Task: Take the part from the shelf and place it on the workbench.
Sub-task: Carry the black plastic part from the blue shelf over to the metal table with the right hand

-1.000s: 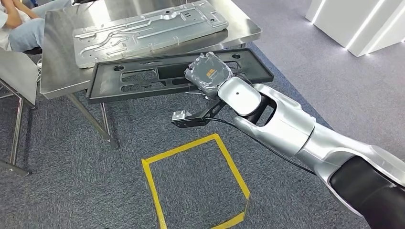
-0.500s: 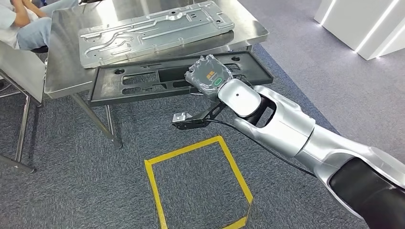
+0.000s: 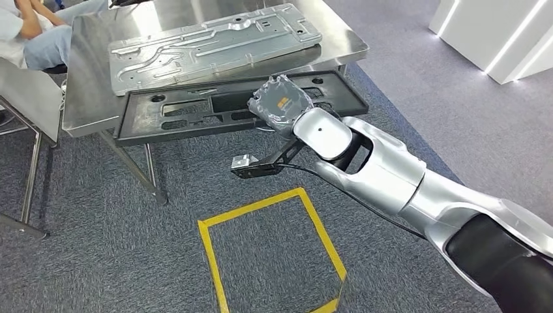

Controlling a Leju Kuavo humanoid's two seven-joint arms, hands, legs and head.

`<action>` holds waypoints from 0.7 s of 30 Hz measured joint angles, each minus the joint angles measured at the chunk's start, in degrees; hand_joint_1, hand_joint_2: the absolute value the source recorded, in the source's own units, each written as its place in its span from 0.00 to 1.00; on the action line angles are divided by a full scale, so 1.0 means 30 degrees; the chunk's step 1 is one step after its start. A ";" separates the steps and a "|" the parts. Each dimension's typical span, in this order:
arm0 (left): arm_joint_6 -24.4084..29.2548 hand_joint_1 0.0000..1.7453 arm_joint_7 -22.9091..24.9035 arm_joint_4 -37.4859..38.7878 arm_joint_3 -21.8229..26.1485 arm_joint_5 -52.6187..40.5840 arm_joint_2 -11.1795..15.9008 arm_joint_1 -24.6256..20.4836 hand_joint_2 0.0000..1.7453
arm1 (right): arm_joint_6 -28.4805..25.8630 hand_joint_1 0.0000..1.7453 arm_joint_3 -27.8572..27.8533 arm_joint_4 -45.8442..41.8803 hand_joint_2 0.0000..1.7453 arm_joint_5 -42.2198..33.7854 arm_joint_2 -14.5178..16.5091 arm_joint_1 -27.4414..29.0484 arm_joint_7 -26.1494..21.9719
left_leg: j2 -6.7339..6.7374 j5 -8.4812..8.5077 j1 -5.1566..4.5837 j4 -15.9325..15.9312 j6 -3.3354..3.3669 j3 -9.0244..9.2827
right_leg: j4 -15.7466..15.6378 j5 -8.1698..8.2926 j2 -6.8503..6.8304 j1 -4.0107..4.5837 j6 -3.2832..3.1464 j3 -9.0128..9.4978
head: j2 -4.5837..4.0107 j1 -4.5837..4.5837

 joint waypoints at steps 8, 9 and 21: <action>0.0000 0.00 0.0009 0.0000 -0.0005 0.0011 -0.0007 0.0012 1.00 | -0.0035 1.00 0.0006 0.0122 1.00 0.0000 0.0022 0.0151 -0.0005 | -0.0042 -0.0020 0.0081 -0.0255 0.0611 0.0373 | 0.5187 -0.1864 0.0007 0.0046 0.0245 -0.2751 | -0.0004 0.0151; 0.0000 0.00 0.0013 0.0000 -0.0005 0.0011 -0.0007 0.0016 1.00 | -0.0038 1.00 0.0006 0.0144 1.00 0.0000 0.0022 0.0162 -0.0005 | -0.0089 -0.0102 0.0078 -0.0155 0.0583 0.0382 | 0.4339 -0.1229 0.0005 0.0044 0.0211 -0.2435 | -0.0004 0.0155; 0.0275 0.00 0.0033 0.0000 -0.0002 -0.0073 0.0016 -0.0009 1.00 | -0.0107 1.00 0.0024 0.0330 1.00 -0.0013 0.0306 0.0113 -0.0033 | -0.0029 -0.2397 0.0200 0.4494 -0.0543 -0.1812 | 0.0071 0.0188 0.0007 -0.0091 -0.0552 -0.0207 | -0.0002 0.0029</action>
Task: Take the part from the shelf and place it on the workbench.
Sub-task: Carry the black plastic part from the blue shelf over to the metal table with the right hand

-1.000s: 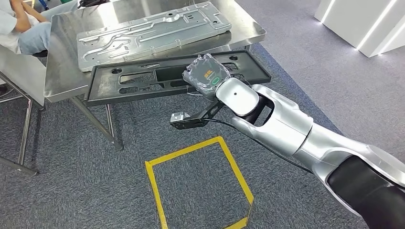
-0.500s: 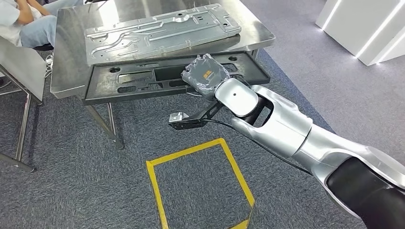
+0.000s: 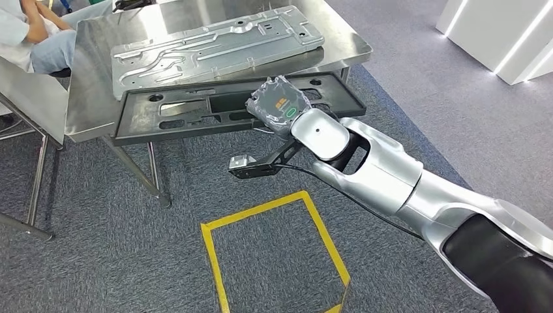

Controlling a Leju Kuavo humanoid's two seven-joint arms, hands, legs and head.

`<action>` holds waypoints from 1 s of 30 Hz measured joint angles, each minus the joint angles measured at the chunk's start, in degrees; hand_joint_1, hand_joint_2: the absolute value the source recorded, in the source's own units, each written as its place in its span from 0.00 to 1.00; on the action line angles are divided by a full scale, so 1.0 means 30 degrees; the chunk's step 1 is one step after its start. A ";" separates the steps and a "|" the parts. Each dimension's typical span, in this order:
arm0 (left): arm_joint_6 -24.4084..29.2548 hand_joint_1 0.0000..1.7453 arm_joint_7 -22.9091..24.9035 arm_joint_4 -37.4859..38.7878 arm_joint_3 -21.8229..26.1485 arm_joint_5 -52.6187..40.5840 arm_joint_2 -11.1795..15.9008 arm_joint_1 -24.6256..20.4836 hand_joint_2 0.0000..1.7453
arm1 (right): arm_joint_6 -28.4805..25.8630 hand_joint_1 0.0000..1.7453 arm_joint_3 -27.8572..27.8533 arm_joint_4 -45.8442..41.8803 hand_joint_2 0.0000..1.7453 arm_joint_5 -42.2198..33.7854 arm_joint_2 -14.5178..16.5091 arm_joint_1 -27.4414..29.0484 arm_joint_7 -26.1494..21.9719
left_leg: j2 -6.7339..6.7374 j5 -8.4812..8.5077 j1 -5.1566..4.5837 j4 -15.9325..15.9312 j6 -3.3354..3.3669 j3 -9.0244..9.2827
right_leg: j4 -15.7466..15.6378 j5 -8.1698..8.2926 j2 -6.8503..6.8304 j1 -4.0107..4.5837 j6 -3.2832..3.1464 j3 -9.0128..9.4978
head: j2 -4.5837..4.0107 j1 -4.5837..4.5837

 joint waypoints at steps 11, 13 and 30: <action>0.0115 0.00 -0.0015 0.0000 -0.0004 -0.0095 0.0016 0.0033 1.00 | -0.0004 1.00 0.0069 0.0158 1.00 0.0060 0.0107 0.0027 0.0024 | 0.0055 0.2509 -0.0046 -0.4587 0.0548 0.1799 | -0.0158 -0.0434 0.0001 0.0019 0.0758 0.0503 | 0.0002 0.0029; 0.0107 0.00 -0.0029 0.0000 -0.0004 -0.0109 0.0009 0.0062 1.00 | -0.0025 1.00 0.0069 0.0180 1.00 0.0104 0.0133 -0.0022 0.0000 | 0.0034 0.2499 0.0035 -0.4821 0.0802 0.2090 | 0.0854 -0.0995 -0.0003 0.0062 0.0851 0.0096 | 0.0000 0.0078; 0.0100 0.00 0.0036 0.0000 -0.0004 -0.0118 0.0000 0.0063 1.00 | -0.0162 1.00 0.0193 0.0581 1.00 0.0171 0.0290 0.0066 -0.0149 | -0.0141 0.0161 0.0015 -0.1530 0.0034 0.1190 | -0.0400 0.0265 0.0115 -0.0001 0.0026 0.0091 | -0.0002 -0.0040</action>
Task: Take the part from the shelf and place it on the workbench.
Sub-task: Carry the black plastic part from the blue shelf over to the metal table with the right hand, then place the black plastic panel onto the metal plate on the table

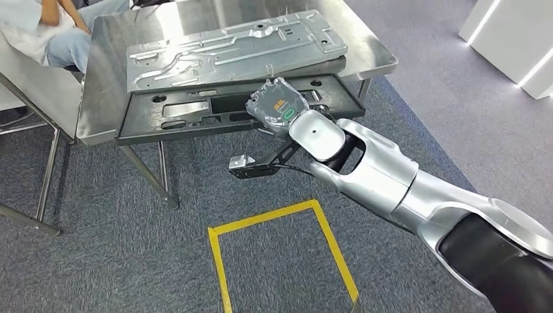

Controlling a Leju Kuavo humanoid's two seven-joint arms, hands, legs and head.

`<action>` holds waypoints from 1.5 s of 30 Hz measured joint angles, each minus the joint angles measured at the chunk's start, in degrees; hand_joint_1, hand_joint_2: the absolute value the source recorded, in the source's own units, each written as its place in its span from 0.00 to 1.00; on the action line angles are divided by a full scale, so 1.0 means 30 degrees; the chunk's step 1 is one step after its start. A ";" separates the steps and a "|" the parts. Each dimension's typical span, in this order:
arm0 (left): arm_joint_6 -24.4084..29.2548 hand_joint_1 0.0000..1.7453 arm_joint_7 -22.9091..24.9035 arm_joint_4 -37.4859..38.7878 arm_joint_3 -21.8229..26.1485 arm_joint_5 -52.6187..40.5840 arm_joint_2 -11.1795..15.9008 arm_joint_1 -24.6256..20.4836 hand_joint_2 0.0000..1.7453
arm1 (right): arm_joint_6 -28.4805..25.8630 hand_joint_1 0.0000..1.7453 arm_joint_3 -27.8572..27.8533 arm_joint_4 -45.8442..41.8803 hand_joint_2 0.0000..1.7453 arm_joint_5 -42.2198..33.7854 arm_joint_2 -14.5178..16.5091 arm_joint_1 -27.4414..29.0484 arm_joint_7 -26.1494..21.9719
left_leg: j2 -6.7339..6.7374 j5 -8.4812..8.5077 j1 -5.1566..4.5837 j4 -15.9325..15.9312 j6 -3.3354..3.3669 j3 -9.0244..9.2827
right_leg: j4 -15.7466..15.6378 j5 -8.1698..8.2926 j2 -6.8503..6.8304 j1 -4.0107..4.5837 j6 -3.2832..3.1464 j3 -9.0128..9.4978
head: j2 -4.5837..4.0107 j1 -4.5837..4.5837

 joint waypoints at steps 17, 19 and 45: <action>0.0135 0.00 0.0098 0.0000 -0.0007 0.0056 0.0006 -0.0023 1.00 | -0.0053 1.00 0.0007 0.0120 1.00 -0.0108 0.0107 0.0088 -0.0064 | 0.0212 0.2464 0.0063 -0.3308 0.0951 0.0847 | 0.3837 -0.2560 -0.0119 0.0018 0.0805 -0.1030 | 0.0000 0.0134; 0.0133 0.00 0.0098 0.0000 -0.0007 0.0058 0.0006 -0.0042 1.00 | -0.0078 1.00 0.0007 0.0164 1.00 -0.0108 0.0111 0.0181 -0.0107 | 0.0155 0.2325 -0.0006 -0.3267 0.1051 0.0948 | 0.5899 -0.2978 -0.0113 0.0034 0.0806 -0.2421 | 0.0000 0.0153; -0.0226 0.00 0.0279 0.0000 -0.0033 0.0005 0.0120 -0.0016 1.00 | -0.0116 1.00 0.0007 0.3575 1.00 -0.1809 0.1494 -0.2115 0.0290 | 0.0168 0.2645 0.0088 -0.3109 0.0570 0.0458 | 0.0843 -0.1013 -0.0062 0.0150 0.0643 0.0182 | 0.0004 0.0113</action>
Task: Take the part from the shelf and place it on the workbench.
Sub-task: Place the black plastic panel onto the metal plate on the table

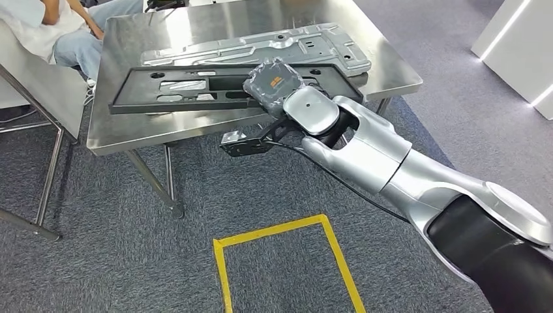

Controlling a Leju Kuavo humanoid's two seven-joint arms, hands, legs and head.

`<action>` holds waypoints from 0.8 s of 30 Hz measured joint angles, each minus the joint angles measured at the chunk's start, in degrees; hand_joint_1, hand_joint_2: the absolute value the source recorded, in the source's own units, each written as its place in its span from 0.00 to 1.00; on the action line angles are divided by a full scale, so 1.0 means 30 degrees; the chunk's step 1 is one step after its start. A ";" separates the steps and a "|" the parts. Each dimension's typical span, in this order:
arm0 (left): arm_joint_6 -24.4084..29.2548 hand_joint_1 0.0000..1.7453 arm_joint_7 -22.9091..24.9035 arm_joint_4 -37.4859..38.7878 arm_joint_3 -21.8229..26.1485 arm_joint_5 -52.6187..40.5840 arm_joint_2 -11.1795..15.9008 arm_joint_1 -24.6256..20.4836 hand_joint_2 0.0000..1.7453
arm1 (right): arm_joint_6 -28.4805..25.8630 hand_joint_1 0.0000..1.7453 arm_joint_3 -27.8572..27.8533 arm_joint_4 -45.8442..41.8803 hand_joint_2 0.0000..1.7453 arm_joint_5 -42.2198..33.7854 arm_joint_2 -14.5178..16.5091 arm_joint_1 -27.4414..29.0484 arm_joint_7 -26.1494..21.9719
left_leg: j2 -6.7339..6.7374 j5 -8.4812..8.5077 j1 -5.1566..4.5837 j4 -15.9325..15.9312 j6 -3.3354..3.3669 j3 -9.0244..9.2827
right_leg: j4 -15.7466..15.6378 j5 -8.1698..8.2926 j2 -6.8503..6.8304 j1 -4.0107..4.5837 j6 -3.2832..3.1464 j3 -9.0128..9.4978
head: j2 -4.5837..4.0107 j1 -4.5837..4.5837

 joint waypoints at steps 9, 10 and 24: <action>-0.0135 0.00 0.0149 0.0000 -0.0005 0.0000 0.0016 0.0028 1.00 | 0.0351 1.00 0.0000 0.1332 1.00 -0.0025 0.0011 -0.0577 0.0269 | -0.0147 -0.0749 -0.0114 0.0266 0.0224 0.0633 | 0.0972 0.1078 0.0002 0.0091 -0.0271 -0.1457 | -0.0004 0.0130; -0.0146 0.00 0.0146 0.0000 -0.0009 0.0000 0.0018 0.0029 1.00 | 0.0357 1.00 0.0000 0.1401 1.00 -0.0031 0.0018 -0.0636 0.0271 | -0.0167 -0.0838 -0.0145 0.0332 0.0143 0.0621 | 0.0170 0.1352 0.0010 0.0125 -0.0361 -0.1114 | -0.0004 0.0122; -0.0157 0.00 0.0117 0.0000 -0.0135 0.0000 0.0082 0.0078 1.00 | 0.0395 1.00 0.0000 0.2053 1.00 -0.0053 0.0175 -0.0779 0.0286 | 0.0028 -0.0110 0.0018 0.1682 -0.0691 -0.0904 | -0.0630 0.0716 0.0130 -0.0058 -0.0680 0.0181 | -0.0004 0.0028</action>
